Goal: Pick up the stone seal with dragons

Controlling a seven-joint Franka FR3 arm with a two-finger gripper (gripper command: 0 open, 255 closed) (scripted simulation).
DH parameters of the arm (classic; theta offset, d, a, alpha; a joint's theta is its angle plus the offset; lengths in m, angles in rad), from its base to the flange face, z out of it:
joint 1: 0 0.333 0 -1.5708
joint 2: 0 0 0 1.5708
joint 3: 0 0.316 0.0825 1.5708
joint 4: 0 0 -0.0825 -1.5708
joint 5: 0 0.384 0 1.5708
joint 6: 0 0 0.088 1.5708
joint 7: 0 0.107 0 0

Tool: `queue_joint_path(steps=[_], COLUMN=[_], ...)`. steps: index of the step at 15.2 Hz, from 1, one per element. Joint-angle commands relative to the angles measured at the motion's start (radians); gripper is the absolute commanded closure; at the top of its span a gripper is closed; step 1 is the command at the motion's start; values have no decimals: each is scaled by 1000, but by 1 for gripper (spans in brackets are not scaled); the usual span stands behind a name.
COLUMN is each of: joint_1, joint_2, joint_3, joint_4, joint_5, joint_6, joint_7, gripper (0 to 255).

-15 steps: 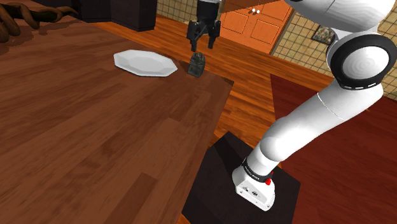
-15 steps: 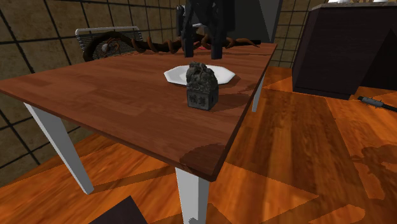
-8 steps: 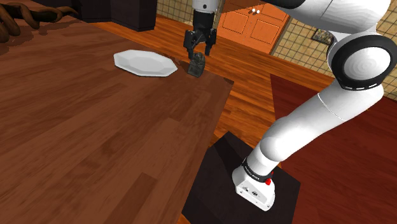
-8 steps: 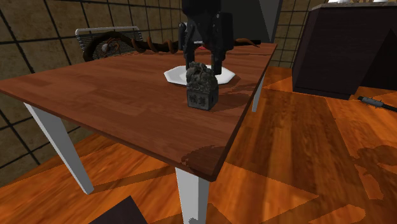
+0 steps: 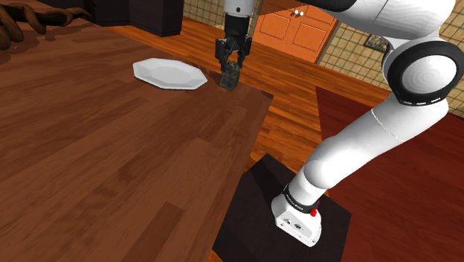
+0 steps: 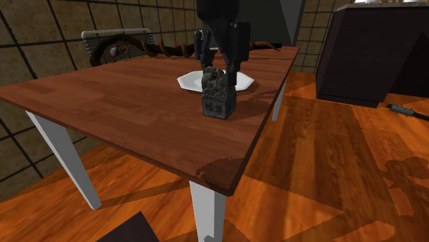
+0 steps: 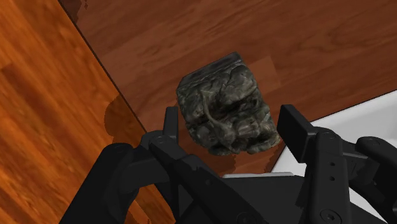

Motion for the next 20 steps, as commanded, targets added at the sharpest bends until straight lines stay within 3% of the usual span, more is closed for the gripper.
queue_joint_path(steps=[1,4,20], joint_1=[0,0,-3], joint_2=[1,-1,82], joint_3=[0,0,8], joint_4=[-1,-3,293], joint_5=[0,1,-16], joint_6=[0,0,-216], joint_7=[0,0,-6], gripper=[255,255,255])
